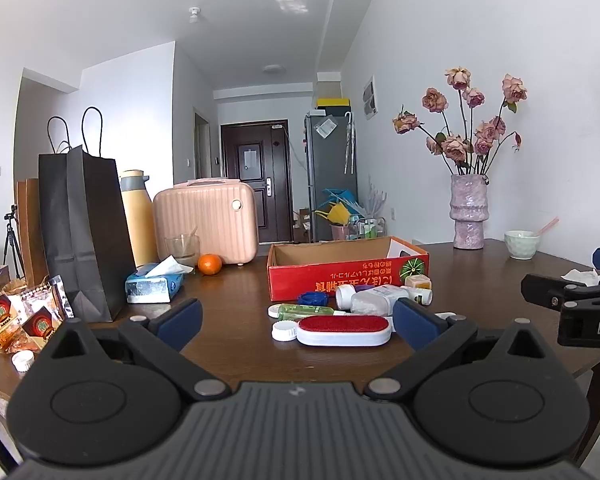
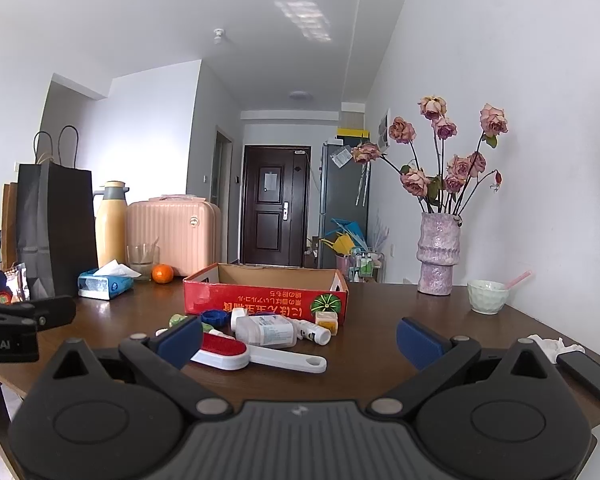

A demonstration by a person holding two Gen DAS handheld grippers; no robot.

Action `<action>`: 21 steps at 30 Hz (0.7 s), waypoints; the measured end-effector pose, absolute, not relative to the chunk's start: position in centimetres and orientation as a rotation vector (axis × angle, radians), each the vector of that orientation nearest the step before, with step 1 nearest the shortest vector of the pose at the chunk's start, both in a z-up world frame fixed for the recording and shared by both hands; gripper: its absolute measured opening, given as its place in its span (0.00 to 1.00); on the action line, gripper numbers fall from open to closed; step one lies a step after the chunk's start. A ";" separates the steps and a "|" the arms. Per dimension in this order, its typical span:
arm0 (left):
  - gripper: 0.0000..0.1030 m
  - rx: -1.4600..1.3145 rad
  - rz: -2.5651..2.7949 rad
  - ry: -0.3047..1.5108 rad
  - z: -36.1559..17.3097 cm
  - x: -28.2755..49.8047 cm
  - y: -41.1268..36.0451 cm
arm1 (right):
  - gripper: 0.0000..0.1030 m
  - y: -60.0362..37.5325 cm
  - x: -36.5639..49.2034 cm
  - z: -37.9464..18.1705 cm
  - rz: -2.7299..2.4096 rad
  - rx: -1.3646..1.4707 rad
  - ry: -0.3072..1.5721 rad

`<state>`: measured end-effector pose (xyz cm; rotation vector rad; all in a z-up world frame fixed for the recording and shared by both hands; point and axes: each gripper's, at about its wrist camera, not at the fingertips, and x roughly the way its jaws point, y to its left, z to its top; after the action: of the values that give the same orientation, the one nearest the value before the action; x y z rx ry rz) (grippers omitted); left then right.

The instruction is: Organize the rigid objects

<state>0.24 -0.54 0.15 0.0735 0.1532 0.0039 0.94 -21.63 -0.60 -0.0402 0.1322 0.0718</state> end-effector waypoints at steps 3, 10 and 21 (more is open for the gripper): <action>1.00 0.070 0.006 0.152 0.2 0.2 -0.5 | 1.00 -21.9 0.7 -0.5 0.071 -0.041 0.124; 1.00 0.057 0.013 0.162 0.3 0.3 -0.2 | 1.00 -22.1 0.5 -0.3 0.066 -0.043 0.115; 1.00 0.050 0.022 0.170 0.2 0.7 -0.2 | 1.00 -22.1 0.4 -0.2 0.071 -0.048 0.115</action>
<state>0.67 -0.25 0.22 0.0499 0.1702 0.0216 0.38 -22.06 -0.23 -0.0477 0.1146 0.0715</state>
